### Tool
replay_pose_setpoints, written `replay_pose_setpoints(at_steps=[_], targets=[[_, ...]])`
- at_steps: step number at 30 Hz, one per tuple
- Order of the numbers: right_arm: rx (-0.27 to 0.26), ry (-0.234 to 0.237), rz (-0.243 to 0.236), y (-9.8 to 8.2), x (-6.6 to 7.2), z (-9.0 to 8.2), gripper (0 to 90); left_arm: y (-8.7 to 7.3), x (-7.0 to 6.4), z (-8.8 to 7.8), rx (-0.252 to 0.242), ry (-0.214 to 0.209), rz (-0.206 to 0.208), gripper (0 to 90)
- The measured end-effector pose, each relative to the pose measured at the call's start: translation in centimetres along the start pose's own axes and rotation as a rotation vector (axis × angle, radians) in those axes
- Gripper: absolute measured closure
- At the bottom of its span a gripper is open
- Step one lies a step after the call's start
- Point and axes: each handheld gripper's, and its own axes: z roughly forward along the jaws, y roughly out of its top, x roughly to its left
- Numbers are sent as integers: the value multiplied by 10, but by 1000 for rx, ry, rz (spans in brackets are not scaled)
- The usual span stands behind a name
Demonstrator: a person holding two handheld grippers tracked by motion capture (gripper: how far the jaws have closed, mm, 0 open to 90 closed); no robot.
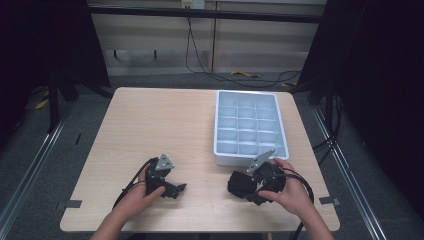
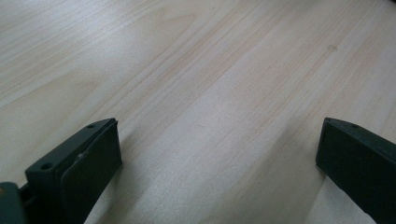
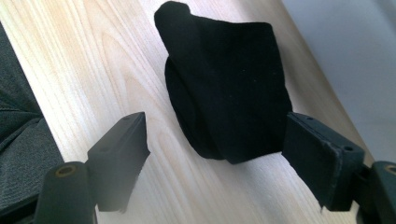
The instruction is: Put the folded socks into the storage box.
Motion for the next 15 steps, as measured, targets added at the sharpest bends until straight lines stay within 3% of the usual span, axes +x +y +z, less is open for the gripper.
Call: replay_pose_setpoints(at_steps=[15], targets=[[19,36,-19,8,2,14,256,0,0,0,-1,0,0,0]])
